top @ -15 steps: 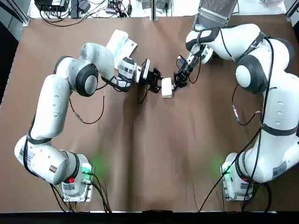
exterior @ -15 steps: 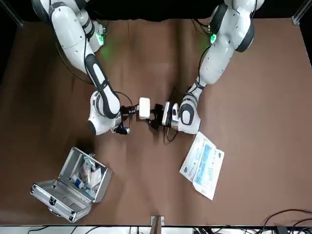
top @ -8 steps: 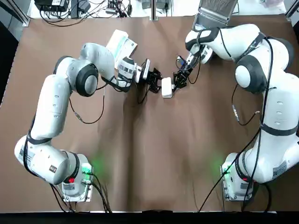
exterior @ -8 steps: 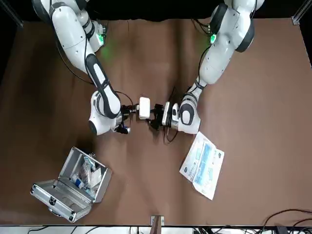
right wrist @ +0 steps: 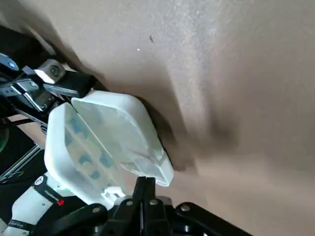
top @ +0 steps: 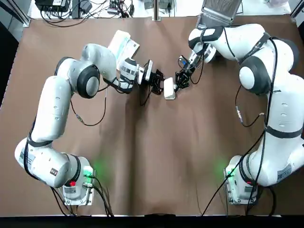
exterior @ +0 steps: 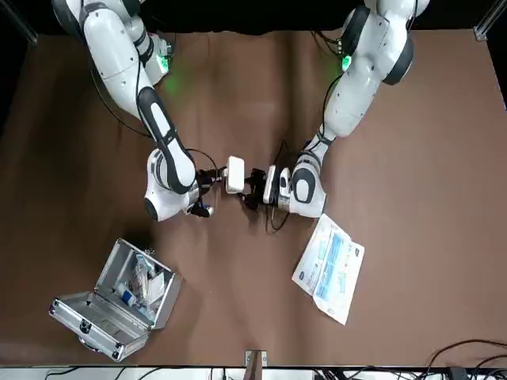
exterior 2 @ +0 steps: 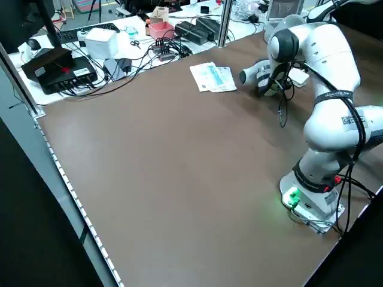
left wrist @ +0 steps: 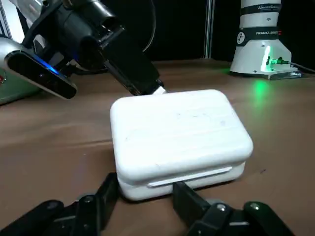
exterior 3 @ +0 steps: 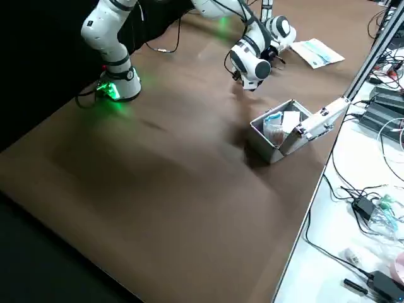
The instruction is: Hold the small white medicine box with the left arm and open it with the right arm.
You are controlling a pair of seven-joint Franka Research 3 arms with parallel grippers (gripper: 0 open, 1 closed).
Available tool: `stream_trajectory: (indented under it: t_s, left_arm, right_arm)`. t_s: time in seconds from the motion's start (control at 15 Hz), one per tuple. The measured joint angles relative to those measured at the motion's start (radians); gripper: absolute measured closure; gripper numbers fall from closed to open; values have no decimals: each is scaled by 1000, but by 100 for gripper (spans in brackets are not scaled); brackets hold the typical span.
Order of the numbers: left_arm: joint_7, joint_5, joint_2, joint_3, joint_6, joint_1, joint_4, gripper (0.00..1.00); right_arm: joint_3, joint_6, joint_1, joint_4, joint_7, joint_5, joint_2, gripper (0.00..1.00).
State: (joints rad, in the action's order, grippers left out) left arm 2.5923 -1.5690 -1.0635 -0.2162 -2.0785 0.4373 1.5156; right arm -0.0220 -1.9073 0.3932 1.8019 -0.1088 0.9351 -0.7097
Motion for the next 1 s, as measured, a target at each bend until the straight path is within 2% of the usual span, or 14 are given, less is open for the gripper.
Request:
stream_trajectory:
  t_s: [1.0]
  left_arm:
    - [1, 0, 0, 0, -1, 0, 0, 43]
  right_arm:
    - [-30, 47, 3, -60, 65, 47, 0, 99]
